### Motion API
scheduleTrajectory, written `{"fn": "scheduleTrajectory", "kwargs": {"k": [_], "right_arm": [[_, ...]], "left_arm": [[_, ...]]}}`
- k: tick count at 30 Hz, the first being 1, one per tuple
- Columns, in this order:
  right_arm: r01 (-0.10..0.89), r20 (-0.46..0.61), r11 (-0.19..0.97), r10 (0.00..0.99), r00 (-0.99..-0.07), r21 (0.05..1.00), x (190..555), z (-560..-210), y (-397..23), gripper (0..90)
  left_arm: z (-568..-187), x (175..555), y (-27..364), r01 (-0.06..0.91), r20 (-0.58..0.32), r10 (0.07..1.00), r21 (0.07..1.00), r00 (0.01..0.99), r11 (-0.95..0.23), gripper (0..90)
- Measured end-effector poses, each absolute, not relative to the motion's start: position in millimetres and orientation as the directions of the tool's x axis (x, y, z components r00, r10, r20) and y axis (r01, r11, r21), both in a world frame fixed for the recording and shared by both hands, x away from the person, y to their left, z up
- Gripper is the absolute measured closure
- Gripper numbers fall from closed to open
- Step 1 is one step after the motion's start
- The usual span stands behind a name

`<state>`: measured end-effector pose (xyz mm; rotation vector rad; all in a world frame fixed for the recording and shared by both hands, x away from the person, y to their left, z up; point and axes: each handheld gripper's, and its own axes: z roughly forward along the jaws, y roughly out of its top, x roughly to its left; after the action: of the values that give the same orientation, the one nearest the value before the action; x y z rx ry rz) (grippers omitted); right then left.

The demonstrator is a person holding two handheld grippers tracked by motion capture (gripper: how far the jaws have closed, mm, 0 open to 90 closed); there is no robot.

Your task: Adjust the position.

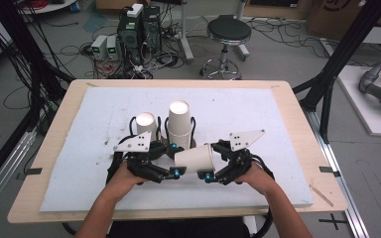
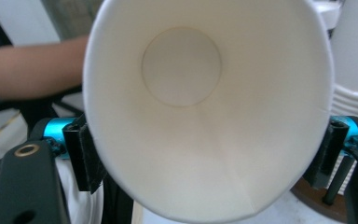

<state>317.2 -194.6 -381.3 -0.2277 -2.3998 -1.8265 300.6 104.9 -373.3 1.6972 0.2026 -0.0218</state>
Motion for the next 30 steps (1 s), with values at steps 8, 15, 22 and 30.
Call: {"fn": "scheduleTrajectory", "kwargs": {"k": [8,15,22,30], "right_arm": [[0.177,0.174,0.171,0.029,-0.984,0.969,319.8,-378.3,-199.9,29.7],[0.149,0.148,0.194,0.021,-0.989,0.97,319.2,-376.5,-202.1,34.6],[0.155,0.145,0.256,0.055,-0.988,0.954,320.3,-377.2,-201.1,34.9],[0.173,0.167,0.265,0.045,-0.985,0.949,320.4,-376.8,-198.7,34.8]], "left_arm": [[-375.8,299.7,100.5,0.136,-0.122,0.114,0.983,0.986,-0.125,36.3],[-377.4,298.1,95.2,0.121,-0.098,0.129,0.974,0.987,-0.189,36.2],[-370.6,294.9,89.2,0.095,-0.038,0.19,0.949,0.981,-0.301,26.4],[-379.5,296.9,83.0,0.102,-0.054,0.157,0.942,0.986,-0.319,35.5]]}}
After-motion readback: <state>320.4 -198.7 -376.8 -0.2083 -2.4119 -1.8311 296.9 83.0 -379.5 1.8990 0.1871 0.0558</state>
